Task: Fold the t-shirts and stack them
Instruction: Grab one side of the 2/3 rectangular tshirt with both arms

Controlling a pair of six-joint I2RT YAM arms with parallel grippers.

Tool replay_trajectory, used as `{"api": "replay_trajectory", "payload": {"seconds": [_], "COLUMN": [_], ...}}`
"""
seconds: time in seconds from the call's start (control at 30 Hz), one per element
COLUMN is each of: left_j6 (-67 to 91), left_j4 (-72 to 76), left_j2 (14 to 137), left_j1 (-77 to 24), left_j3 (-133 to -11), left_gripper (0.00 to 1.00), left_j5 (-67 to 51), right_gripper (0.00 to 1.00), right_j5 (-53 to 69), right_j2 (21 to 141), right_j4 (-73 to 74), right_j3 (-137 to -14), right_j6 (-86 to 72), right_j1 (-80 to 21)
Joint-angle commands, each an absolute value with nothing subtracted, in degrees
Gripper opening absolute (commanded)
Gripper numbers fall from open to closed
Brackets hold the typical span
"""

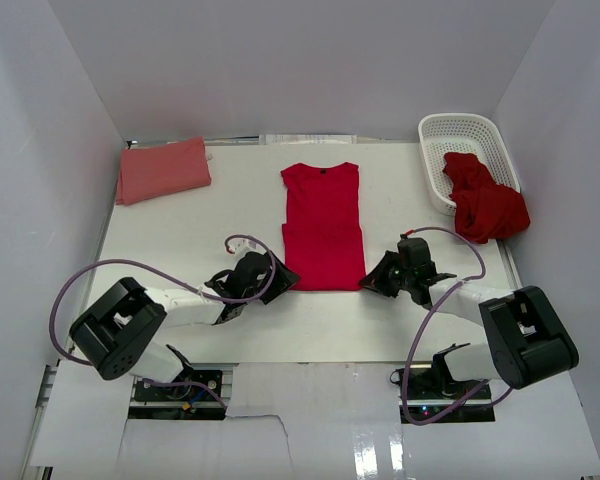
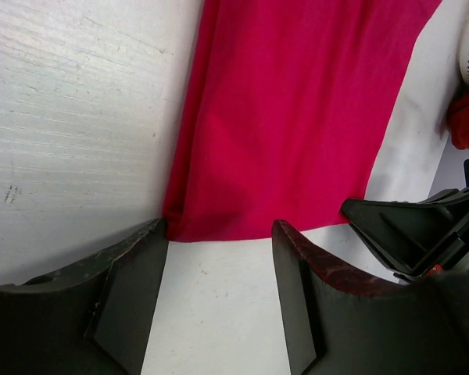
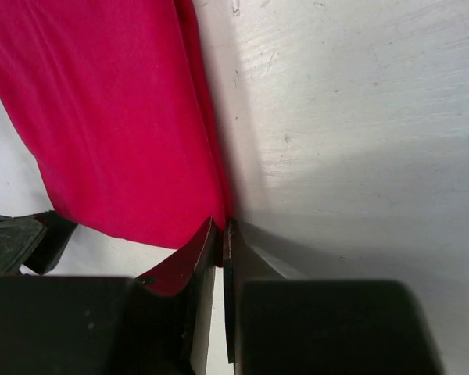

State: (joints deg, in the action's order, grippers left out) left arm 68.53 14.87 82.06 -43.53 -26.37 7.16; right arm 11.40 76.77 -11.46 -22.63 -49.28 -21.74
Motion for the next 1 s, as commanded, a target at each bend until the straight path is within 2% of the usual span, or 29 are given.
{"api": "replay_trajectory", "payload": {"seconds": [0.0, 0.2, 0.27, 0.37, 0.4, 0.47, 0.5, 0.83, 0.97], "left_j6": [68.47, 68.55, 69.08, 69.96, 70.05, 69.87, 69.79, 64.60, 66.00], "left_j4": [8.88, 8.79, 8.62, 8.70, 8.79, 8.79, 8.79, 7.03, 2.30], "left_j2": [84.29, 85.87, 86.48, 87.45, 88.23, 89.03, 89.73, 85.36, 81.22], "left_j1": [-42.89, -42.71, -42.71, -42.71, -42.71, -42.54, -42.54, -42.89, -48.59], "left_j3": [-24.96, -25.31, -25.05, -24.79, -24.96, -25.31, -25.75, -23.48, -21.79], "left_gripper": [0.67, 0.61, 0.54, 0.49, 0.35, 0.17, 0.00, 0.00, 0.00], "left_j5": [9.58, 9.14, 9.05, 8.62, 8.44, 8.26, 7.91, 2.21, 2.37], "right_gripper": [0.08, 0.08, 0.08, 0.08, 0.08, 0.08, 0.08, 0.08, 0.08], "right_j5": [9.05, 8.97, 8.96, 8.62, 8.53, 8.44, 8.52, 13.61, 16.08], "right_j2": [77.61, 77.52, 77.17, 76.20, 75.68, 75.32, 75.06, 69.88, 65.05], "right_j4": [-12.04, -12.04, -12.04, -11.69, -11.69, -11.52, -11.43, -4.13, -0.97], "right_j3": [-21.62, -21.36, -21.45, -21.36, -21.36, -21.18, -21.27, -18.73, -14.25], "right_j6": [-48.78, -48.16, -47.99, -47.90, -47.81, -47.73, -47.55, -43.15, -43.77], "right_j1": [-21.71, -21.71, -21.71, -21.71, -21.71, -21.71, -21.71, -22.06, -23.64]}}
